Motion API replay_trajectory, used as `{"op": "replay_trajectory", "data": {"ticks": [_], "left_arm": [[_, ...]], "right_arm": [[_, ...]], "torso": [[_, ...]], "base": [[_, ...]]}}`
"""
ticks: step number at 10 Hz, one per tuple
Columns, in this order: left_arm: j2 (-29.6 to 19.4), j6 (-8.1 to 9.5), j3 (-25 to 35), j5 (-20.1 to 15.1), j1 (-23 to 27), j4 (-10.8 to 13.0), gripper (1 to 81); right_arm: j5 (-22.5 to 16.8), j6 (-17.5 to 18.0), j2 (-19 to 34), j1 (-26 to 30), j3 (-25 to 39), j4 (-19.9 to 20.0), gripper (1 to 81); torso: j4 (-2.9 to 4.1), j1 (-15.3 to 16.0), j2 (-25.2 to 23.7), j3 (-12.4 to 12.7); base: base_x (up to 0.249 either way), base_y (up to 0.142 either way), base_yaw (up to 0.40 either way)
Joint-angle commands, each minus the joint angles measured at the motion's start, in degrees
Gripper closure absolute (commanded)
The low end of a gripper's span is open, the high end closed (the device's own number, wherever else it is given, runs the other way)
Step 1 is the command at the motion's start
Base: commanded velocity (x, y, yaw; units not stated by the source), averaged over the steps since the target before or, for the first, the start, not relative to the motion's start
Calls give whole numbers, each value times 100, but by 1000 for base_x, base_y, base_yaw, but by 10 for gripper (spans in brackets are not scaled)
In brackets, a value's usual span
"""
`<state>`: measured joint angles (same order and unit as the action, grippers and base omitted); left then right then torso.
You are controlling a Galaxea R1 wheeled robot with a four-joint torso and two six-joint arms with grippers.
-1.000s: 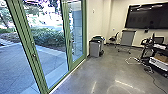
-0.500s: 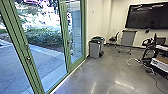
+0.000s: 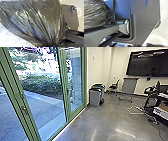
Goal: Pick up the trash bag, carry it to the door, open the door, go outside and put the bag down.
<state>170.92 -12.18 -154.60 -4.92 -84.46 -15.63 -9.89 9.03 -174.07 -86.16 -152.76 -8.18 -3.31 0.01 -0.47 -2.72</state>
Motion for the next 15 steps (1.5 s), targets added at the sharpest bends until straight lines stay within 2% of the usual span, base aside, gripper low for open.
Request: {"op": "replay_trajectory", "data": {"ticks": [1, 2, 4, 12, 15], "left_arm": [[-49, -48, 0, -386, 267, 25, 811], [-49, -48, 0, -352, 275, 25, 811], [-32, -48, 26, -35, 215, 42, 811], [-14, -48, 18, -17, 205, 104, 811], [4, -48, 18, 176, 144, 130, 811]], "right_arm": [[-356, -15, -8, 261, 37, -34, 10], [-338, -7, -16, 218, 37, -43, 10], [31, -7, -25, 94, 37, -227, 10], [39, 11, -60, 104, 19, -228, 10], [136, 2, -60, 103, 2, -245, 10]], "torso": [[0, 0, 0, 0], [0, 0, 0, 0], [0, 0, 0, 0], [0, 0, 0, 0], [0, 0, 0, 0]], "base": [[184, 0, 0], [182, 0, 0], [178, 0, 0], [178, 0, 0], [178, 0, 0]]}}
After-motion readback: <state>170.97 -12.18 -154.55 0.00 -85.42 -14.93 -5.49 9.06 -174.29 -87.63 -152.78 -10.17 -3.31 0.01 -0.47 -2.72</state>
